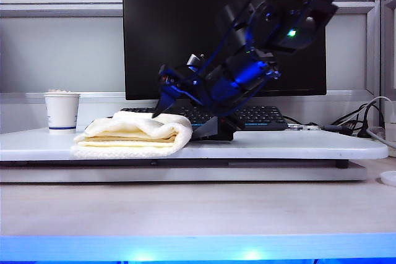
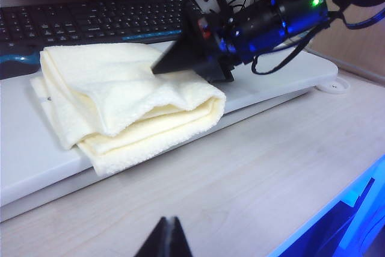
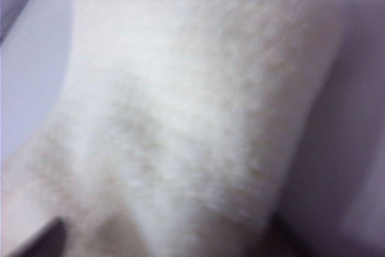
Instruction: Wipe the tabletop with a clean cloth to remove dust and stains.
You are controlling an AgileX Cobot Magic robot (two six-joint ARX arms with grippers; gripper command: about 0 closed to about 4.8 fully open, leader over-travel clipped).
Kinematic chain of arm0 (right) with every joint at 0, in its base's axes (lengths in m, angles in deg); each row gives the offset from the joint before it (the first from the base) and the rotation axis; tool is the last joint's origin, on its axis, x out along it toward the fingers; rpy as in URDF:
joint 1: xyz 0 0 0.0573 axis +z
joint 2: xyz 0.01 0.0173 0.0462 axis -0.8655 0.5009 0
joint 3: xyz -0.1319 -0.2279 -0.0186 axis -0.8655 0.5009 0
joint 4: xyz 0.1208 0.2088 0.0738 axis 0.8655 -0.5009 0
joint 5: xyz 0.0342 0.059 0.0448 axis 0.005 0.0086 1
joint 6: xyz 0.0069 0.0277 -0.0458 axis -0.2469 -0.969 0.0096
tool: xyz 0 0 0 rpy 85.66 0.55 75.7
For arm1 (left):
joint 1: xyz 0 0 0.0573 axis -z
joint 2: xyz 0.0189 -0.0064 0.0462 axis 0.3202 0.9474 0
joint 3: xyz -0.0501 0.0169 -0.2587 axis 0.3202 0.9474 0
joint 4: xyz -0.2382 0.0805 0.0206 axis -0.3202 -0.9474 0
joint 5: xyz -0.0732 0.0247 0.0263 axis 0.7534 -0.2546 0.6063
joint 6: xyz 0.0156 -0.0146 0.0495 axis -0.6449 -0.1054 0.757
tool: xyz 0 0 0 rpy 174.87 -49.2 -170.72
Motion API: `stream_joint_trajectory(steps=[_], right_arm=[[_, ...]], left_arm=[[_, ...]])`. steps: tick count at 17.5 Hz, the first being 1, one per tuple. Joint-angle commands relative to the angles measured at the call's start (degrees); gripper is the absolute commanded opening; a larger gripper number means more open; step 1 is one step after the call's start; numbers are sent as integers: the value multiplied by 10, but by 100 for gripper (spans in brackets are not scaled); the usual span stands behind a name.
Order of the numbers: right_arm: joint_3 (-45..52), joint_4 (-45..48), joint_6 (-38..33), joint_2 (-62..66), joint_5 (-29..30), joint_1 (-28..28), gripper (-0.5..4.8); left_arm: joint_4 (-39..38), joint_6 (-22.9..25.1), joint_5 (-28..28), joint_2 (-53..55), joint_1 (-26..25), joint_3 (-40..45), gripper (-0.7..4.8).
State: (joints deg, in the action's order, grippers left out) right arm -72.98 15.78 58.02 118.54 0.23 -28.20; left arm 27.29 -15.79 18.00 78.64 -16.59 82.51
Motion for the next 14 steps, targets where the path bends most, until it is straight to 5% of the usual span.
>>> stream_joint_trajectory(steps=[1, 10, 14], right_arm=[[0, -5, 3, 3, -44, 0, -1], [2, -178, 39, 4, -164, -6, -9], [22, -256, 39, 0, -166, -51, -9]], left_arm=[[-11, -2, 8, 0, -1, 1, -5], [-11, -2, 8, 0, -1, 1, -5], [-11, -2, 8, 0, -1, 1, -5]])
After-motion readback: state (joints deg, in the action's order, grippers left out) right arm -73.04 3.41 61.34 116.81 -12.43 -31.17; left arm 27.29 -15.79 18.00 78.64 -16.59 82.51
